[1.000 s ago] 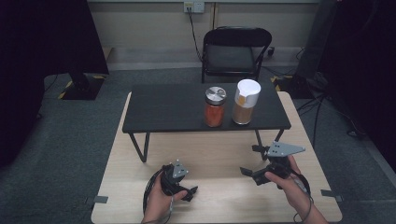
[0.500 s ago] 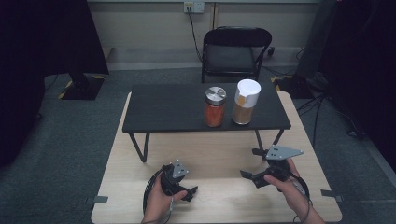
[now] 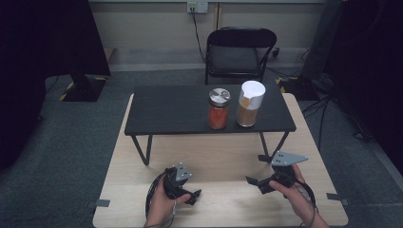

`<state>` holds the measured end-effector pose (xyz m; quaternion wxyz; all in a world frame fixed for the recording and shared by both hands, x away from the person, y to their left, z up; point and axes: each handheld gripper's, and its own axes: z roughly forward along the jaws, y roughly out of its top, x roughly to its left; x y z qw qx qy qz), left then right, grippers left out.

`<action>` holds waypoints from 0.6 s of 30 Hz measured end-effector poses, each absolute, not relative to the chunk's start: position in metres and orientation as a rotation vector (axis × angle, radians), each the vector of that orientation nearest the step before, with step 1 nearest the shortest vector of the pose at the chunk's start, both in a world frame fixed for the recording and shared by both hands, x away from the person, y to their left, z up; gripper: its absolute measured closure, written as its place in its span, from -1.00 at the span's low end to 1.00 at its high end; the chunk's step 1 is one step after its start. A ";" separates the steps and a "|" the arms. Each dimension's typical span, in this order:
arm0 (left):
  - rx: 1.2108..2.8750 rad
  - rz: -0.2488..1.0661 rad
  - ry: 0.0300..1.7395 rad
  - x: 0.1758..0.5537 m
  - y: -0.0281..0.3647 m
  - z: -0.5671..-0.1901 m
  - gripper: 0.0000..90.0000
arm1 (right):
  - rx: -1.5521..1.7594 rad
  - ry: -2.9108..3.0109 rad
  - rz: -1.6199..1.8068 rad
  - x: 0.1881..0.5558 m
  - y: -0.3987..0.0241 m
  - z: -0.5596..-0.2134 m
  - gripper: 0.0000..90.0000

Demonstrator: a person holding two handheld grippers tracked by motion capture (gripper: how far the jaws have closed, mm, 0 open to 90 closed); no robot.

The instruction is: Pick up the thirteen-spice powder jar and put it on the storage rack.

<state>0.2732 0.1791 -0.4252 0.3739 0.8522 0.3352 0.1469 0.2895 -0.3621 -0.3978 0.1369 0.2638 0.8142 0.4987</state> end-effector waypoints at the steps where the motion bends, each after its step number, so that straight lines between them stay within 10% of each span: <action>1: 2.182 0.376 0.859 0.273 0.179 -0.425 -1.00 | 0.767 2.357 1.440 0.289 -0.362 -0.399 -0.99; 18: 2.182 0.376 0.858 0.273 0.179 -0.425 -1.00 | 0.776 2.435 1.234 0.287 -0.353 -0.416 -0.98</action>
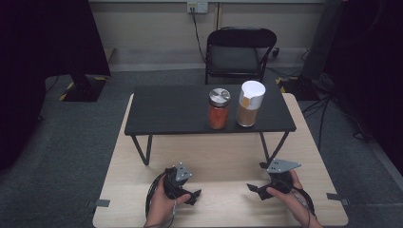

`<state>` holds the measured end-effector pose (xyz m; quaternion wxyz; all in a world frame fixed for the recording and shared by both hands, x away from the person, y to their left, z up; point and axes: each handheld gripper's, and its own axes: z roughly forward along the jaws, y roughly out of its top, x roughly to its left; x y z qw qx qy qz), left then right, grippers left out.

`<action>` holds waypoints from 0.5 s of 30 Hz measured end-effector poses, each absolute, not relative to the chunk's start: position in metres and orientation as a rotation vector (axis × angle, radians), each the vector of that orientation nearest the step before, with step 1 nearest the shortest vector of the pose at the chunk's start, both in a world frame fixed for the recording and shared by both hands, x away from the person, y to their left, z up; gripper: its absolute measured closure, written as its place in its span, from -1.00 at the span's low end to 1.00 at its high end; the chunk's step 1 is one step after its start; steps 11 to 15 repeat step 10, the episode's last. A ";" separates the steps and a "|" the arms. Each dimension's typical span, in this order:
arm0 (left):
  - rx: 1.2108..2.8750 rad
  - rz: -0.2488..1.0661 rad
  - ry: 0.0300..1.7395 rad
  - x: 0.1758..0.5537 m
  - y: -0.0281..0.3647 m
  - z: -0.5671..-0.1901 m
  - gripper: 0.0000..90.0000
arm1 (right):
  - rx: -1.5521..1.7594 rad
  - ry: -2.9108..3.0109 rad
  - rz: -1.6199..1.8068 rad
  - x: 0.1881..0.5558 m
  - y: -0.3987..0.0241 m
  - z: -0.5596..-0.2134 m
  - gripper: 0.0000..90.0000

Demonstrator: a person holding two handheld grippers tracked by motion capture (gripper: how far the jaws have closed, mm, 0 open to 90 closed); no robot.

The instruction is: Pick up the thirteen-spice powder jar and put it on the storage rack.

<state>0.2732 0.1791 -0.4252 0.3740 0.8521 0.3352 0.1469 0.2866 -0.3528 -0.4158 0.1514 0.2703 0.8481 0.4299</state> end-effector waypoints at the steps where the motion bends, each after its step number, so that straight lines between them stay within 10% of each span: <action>1: 2.182 0.376 0.859 0.273 0.179 -0.425 -1.00 | 0.776 2.438 1.227 0.287 -0.352 -0.417 -0.98; 15: 2.182 0.376 0.858 0.273 0.179 -0.425 -1.00 | 0.758 2.473 1.138 0.287 -0.347 -0.419 -0.97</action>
